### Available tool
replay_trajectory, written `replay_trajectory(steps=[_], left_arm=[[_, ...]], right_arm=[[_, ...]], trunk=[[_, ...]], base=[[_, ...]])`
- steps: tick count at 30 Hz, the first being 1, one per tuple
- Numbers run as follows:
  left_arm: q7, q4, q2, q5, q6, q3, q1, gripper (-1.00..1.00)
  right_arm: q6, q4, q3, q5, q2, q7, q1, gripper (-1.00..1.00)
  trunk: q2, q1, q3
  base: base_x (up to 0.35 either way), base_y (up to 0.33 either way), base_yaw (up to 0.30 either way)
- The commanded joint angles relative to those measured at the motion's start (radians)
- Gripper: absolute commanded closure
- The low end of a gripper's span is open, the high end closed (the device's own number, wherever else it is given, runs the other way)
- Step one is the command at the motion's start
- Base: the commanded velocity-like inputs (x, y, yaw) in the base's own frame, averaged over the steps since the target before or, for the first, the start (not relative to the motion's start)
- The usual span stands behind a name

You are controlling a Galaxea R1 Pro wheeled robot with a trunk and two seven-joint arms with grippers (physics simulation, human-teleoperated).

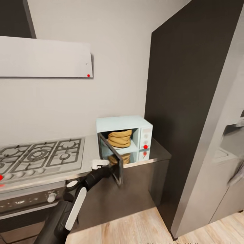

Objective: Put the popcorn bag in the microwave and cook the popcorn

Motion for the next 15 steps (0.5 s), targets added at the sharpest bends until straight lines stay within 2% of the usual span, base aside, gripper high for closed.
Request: replay_trajectory(steps=[1, 5, 8, 15], left_arm=[[-0.002, -0.003, -0.001, 0.011, 0.008, 0.001, 0.0, -1.0], [-0.002, -0.008, 0.0, 0.01, 0.008, 0.003, 0.0, -1.0], [0.0, -0.008, -0.001, 0.011, 0.008, 0.003, 0.0, -1.0], [0.001, -0.001, -0.003, 0.009, 0.009, 0.001, 0.0, -1.0]], right_arm=[[-0.006, 0.003, -0.009, 0.01, -0.001, 0.002, -0.002, -1.0], [-0.006, 0.003, -0.009, 0.01, 0.0, 0.002, -0.002, -1.0], [-0.006, 0.003, -0.009, 0.01, -0.001, 0.002, -0.002, -1.0], [-0.006, 0.003, -0.007, 0.012, -0.003, 0.002, -0.002, -1.0]], trunk=[[-0.001, 0.0, -0.002], [-0.001, 0.0, -0.002], [-0.001, 0.0, -0.002], [-0.001, 0.0, -0.002]], base=[[0.0, 0.0, -0.268], [0.005, 0.0, -0.28], [0.159, 0.0, -0.249], [0.305, 0.0, -0.03]])
